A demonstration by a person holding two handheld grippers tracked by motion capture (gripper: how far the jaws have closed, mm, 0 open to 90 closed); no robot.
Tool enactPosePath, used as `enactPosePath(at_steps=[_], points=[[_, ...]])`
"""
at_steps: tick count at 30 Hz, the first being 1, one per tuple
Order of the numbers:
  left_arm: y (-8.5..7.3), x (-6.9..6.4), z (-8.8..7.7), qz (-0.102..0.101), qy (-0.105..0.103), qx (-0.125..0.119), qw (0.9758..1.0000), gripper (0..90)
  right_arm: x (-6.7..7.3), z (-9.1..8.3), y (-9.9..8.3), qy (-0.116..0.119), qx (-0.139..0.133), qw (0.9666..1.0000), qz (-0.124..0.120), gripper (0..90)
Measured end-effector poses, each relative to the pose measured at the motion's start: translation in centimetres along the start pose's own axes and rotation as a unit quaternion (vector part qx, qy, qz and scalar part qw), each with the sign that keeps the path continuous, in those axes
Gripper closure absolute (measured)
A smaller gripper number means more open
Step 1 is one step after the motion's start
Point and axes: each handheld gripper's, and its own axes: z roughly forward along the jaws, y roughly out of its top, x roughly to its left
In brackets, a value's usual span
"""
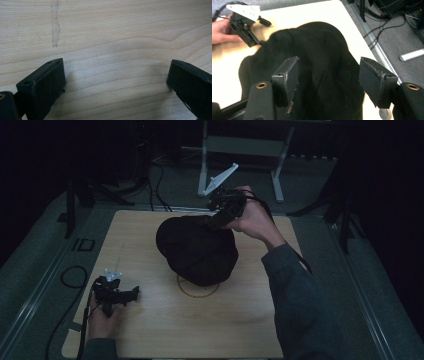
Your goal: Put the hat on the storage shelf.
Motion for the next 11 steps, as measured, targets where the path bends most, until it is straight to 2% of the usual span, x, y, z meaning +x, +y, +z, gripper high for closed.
enactPosePath(at_steps=[11], points=[[0.0,0.0,0.0,0.0,0.0,0.001,1.0,1.9,-0.9,-1.0,-2.2,-0.003,0.003,0.9998,0.018,31.6]])
